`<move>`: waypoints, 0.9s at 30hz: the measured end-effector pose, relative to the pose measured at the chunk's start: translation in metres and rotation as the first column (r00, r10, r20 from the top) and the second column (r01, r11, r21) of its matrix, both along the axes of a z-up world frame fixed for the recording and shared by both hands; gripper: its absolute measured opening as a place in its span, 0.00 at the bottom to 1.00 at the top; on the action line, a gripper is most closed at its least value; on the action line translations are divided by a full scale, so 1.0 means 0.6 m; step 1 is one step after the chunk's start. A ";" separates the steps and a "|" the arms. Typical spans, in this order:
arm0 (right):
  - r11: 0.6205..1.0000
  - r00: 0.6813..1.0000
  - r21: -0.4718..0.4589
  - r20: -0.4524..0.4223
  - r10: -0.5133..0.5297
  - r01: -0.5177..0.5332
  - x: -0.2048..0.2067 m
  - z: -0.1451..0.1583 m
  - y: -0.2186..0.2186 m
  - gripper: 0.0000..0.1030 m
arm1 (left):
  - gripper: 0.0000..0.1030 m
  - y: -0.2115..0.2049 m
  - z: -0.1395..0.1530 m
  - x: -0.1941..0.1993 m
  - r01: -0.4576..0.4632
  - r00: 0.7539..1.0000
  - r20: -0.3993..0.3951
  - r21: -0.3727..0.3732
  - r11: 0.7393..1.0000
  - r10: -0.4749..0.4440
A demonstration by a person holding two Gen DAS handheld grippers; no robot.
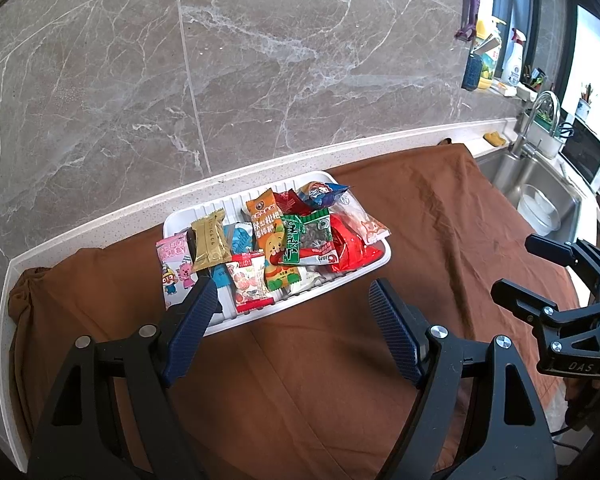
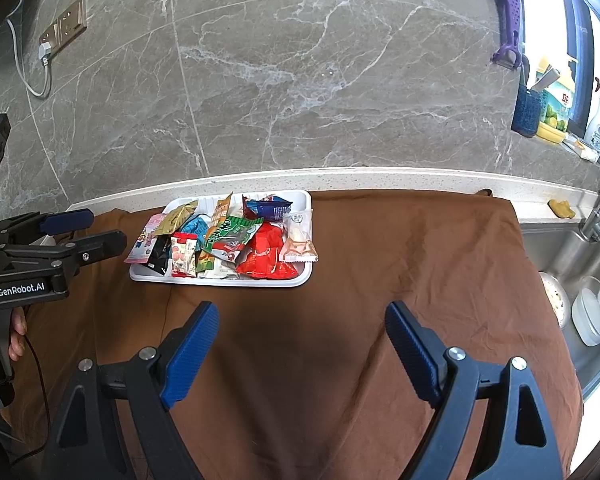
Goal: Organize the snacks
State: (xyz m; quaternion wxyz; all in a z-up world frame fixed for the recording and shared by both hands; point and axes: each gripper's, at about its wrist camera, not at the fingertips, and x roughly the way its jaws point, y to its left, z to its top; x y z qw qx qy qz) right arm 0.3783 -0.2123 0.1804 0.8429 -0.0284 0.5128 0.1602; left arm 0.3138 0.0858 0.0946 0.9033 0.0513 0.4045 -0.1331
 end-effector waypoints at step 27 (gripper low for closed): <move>1.000 1.000 -0.003 -0.002 0.003 -0.003 0.000 -0.001 0.001 0.85 | 0.75 0.002 -0.005 0.000 0.003 1.000 -0.001 0.001 1.000 -0.003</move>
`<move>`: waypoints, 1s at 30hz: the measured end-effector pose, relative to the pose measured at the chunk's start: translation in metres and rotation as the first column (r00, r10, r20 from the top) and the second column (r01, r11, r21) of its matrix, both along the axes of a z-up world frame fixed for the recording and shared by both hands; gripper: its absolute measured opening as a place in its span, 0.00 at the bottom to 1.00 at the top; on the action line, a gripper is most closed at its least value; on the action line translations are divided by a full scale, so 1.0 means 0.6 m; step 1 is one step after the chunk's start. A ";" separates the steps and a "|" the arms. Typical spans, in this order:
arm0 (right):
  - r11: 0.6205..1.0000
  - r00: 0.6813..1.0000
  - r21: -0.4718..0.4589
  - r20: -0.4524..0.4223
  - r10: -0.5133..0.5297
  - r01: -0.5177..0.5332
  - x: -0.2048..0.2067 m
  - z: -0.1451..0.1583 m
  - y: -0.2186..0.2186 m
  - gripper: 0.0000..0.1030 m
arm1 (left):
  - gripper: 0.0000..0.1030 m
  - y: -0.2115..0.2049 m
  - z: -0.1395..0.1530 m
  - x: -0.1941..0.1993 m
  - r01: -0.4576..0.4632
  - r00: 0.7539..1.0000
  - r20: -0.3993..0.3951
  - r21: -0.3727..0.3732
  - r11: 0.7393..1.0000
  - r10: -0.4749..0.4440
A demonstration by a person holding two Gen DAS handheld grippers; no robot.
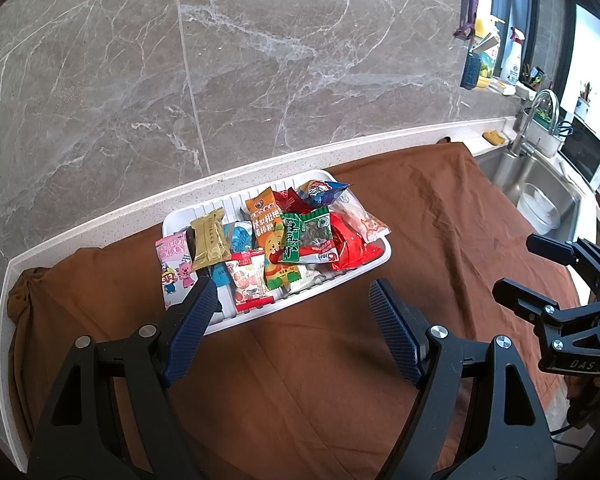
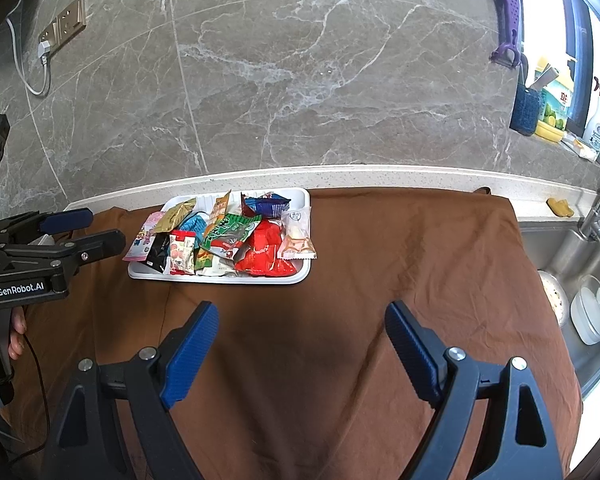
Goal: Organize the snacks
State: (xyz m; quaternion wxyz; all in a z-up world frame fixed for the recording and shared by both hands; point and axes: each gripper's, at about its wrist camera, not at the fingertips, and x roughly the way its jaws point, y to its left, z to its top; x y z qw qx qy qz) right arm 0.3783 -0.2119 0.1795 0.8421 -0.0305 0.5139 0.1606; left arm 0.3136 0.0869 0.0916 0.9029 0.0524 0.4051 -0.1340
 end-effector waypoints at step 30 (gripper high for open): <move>1.000 1.000 0.009 0.025 0.009 -0.009 -0.001 0.009 -0.003 0.85 | 0.75 0.016 0.061 -0.046 -0.080 0.960 0.269 0.000 0.997 0.077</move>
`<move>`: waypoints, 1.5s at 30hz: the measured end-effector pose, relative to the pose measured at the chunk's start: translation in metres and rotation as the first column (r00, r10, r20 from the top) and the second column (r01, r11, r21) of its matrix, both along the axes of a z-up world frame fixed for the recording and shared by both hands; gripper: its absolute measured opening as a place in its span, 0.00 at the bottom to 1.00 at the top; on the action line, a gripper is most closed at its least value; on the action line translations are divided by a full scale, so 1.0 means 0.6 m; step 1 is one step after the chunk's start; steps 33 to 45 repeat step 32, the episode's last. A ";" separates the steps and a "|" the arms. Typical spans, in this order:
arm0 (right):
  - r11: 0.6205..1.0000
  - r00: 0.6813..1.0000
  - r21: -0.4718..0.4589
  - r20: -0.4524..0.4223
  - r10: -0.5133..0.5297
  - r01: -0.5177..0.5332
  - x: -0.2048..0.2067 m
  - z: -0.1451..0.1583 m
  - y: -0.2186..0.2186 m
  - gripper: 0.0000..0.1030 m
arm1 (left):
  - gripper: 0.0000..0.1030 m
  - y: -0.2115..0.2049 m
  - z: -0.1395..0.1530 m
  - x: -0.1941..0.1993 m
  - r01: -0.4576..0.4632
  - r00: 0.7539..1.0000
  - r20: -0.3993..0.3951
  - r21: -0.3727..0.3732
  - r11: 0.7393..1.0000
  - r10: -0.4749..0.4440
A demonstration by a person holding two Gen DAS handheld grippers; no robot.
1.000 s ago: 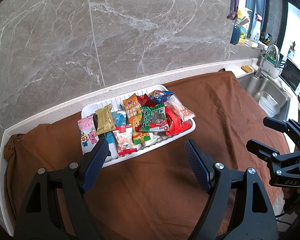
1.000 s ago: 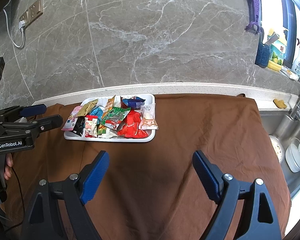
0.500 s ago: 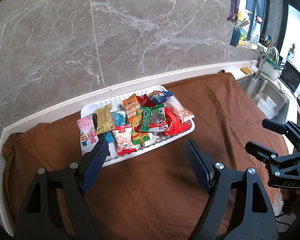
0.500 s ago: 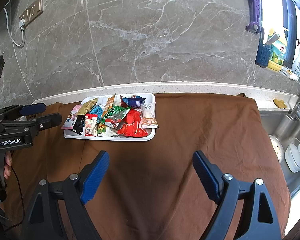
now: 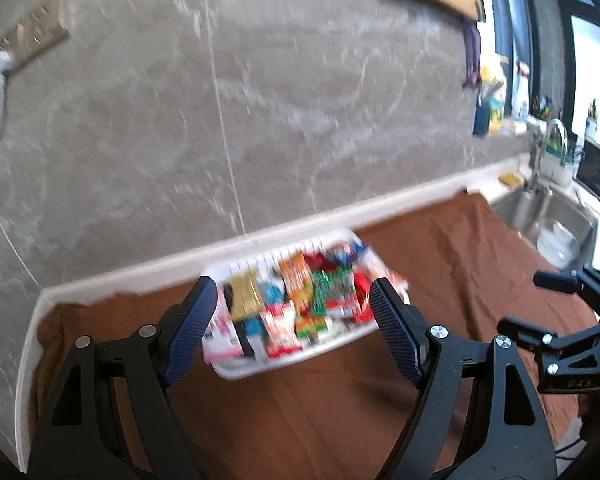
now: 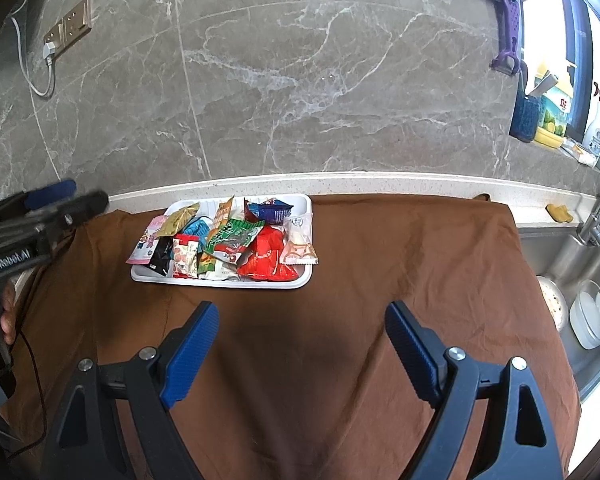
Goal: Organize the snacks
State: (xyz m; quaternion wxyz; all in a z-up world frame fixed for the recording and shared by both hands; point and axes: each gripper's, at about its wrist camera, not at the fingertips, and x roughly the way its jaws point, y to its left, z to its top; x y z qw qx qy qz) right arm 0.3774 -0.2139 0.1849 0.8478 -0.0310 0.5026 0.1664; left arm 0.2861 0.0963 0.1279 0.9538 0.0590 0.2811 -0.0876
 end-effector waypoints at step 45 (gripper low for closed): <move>0.999 0.999 -0.002 -0.016 -0.041 0.041 -0.025 -0.015 -0.022 0.85 | 0.99 -0.012 -0.001 -0.023 -0.047 0.999 0.029 0.114 0.992 0.044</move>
